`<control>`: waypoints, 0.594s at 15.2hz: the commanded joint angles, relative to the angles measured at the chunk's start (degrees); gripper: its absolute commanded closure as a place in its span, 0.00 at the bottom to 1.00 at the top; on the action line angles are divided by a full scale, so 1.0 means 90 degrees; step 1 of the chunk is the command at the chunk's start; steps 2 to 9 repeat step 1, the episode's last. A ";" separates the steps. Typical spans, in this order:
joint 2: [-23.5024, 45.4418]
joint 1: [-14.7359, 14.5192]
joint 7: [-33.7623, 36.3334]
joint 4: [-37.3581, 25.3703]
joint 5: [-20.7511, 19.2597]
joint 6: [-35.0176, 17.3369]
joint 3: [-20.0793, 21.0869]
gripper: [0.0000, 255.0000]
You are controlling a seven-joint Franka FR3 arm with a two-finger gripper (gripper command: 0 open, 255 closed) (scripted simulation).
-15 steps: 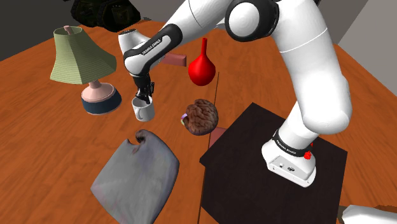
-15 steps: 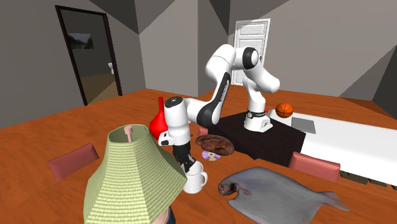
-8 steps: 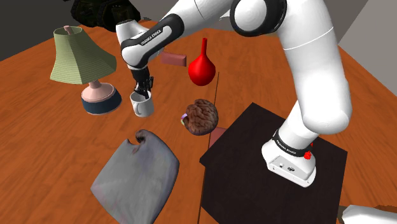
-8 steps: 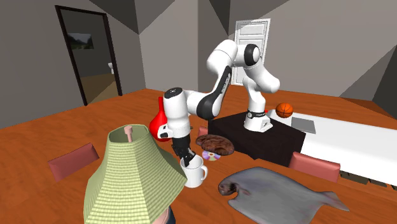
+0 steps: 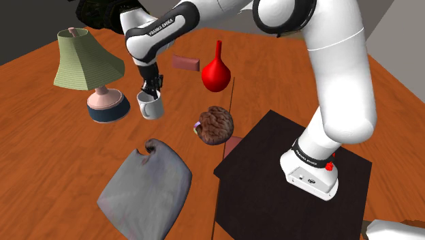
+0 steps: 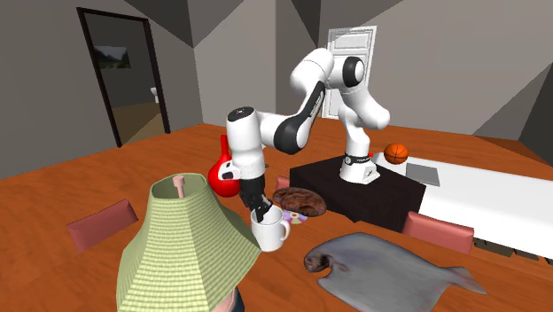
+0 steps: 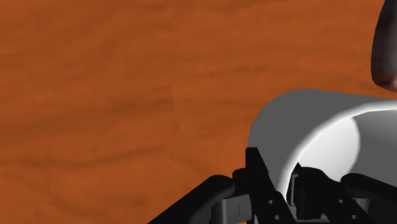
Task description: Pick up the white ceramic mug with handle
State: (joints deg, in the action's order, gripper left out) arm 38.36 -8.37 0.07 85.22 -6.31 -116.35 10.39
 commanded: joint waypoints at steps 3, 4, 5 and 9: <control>-0.0017 0.0002 -0.0005 -0.0030 0.0004 0.0047 0.0002 1.00; -0.0017 0.0002 -0.0005 -0.0030 0.0004 0.0047 0.0002 1.00; -0.0017 0.0002 -0.0005 -0.0030 0.0004 0.0047 0.0002 1.00; -0.0017 0.0002 -0.0005 -0.0030 0.0004 0.0047 0.0002 1.00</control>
